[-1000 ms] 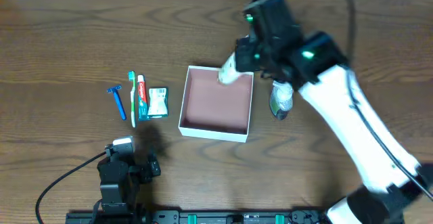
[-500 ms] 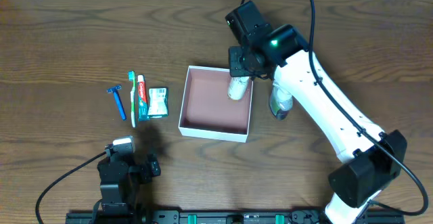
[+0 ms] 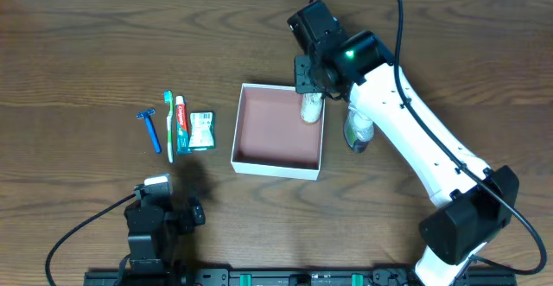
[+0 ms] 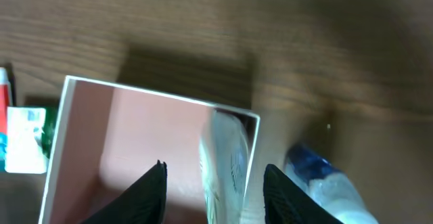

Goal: Pack container
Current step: 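Carry the lotion tube into the box and release it upright, then move the right gripper to the blue soap bottle and grasp it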

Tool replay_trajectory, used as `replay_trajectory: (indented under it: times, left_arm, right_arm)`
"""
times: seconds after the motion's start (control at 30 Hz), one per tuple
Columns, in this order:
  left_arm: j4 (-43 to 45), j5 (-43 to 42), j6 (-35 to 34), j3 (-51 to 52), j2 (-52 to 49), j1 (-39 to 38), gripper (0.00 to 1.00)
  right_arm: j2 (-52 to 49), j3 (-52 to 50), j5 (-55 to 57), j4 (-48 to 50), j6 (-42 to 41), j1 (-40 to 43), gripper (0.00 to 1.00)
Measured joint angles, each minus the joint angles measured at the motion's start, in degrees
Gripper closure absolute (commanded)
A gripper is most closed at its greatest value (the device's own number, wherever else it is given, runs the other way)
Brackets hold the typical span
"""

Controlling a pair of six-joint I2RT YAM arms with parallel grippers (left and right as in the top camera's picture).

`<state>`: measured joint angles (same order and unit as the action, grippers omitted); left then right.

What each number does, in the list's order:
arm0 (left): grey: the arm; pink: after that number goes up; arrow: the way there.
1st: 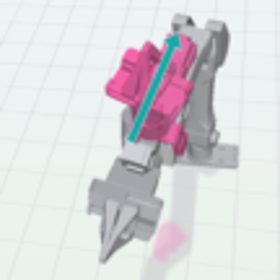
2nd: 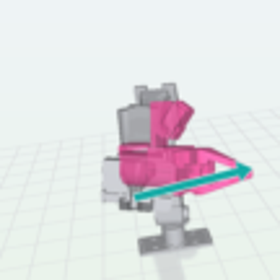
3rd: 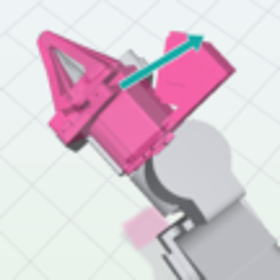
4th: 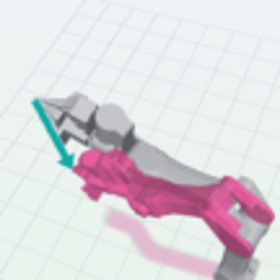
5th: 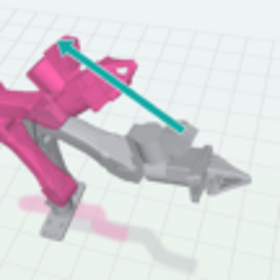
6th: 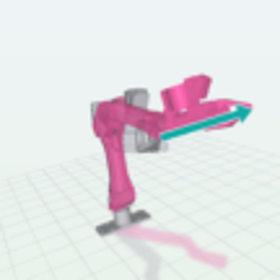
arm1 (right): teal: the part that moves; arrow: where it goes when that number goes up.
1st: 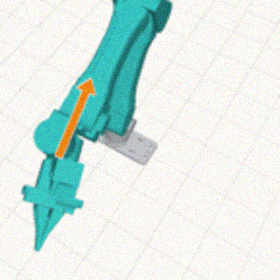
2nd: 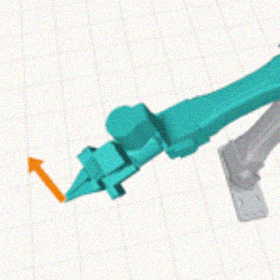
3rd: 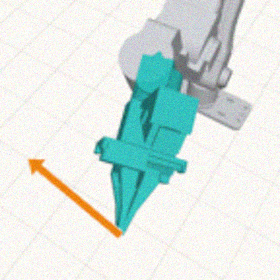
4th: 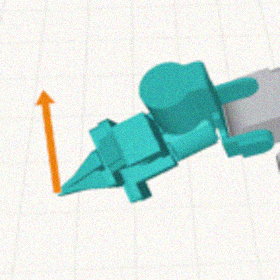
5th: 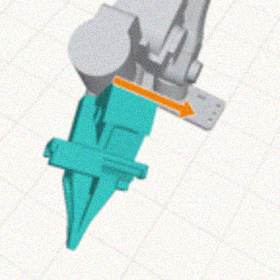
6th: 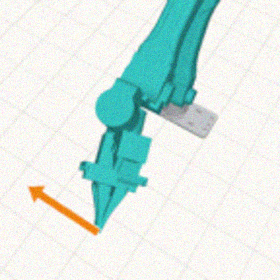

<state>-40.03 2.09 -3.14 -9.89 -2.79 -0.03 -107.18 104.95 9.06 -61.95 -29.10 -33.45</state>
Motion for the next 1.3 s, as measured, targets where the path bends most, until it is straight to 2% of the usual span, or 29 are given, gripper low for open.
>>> replay_trajectory:
  times: [0.2,0.4,0.6,0.73,1.03,1.3]
  left_arm:
    - [0.0,0.0,0.0,0.0,0.0,0.0,0.02]
    - [0.0,0.0,0.0,0.0,0.0,0.0,0.02]
    - [0.0,0.0,0.0,0.0,0.0,0.0,0.02]
    - [0.0,0.0,0.0,0.0,0.0,0.0,0.02]
    - [0.0,0.0,0.0,0.0,0.0,0.0,0.02]
    - [0.0,0.0,0.0,0.0,0.0,0.0,0.02]
  right_arm:
    - [1.9,1.8,0.0,-0.6,3.5,0.0,0.42]
    - [12.5,4.3,1.3,-6.7,7.3,2.7,0.38]
    - [18.3,5.5,2.4,-15.5,8.4,9.9,0.21]
    - [16.1,0.5,1.4,-16.0,9.0,12.3,0.19]
    - [12.9,-14.1,-3.0,-10.4,11.6,12.9,0.16]
    - [12.9,-23.2,-7.8,-1.6,17.1,12.9,0.14]
